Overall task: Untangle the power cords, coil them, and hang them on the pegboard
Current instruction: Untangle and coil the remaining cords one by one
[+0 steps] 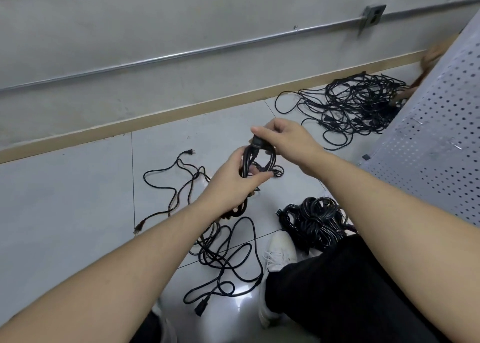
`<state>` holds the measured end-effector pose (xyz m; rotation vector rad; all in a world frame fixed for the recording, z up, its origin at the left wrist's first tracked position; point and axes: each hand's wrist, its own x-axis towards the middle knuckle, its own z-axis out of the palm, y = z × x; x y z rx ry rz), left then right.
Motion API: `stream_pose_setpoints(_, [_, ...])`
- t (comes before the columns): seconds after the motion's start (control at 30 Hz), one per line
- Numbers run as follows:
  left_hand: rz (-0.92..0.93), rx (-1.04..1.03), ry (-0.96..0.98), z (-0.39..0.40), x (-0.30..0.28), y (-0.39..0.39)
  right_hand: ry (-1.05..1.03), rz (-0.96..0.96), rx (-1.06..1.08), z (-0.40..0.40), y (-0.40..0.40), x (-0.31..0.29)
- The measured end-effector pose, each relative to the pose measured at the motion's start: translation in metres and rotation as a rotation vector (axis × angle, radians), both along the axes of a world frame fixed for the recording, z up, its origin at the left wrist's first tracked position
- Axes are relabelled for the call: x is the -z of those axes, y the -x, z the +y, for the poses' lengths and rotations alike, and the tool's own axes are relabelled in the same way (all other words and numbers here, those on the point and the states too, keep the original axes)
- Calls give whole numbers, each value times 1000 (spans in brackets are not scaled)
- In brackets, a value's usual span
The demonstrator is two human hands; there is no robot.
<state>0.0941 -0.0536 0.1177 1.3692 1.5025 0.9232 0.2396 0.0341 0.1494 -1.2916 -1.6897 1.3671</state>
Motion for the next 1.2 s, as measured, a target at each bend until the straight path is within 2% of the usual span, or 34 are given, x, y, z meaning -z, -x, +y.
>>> stream_pose_setpoints(0.1, [-76,11,68,10,19,-17,133,73,-38,5,-23,11])
stream_pose_setpoints(0.23, [-133,25,233,30,56,-45,239,27,-34,14,-61,32])
stream_pose_setpoints(0.5, [-212,-195,496,65,147,-103,549,15,357,20,-142,126])
stream_pose_setpoints(0.7, [-52,-254,514,88,208,-119,629,-20,319,35,-141,176])
stream_pose_setpoints(0.87, [76,-250,512,115,247,-122,607,-91,237,56,-130,212])
stream_pose_setpoints(1.03, [161,-39,641,137,279,-129,618,-115,237,70,-125,237])
stream_pose_setpoints(1.13, [263,95,630,134,283,-125,635,-147,222,69,-122,242])
stream_pose_setpoints(1.2, [283,110,619,130,281,-117,641,-158,213,67,-118,242])
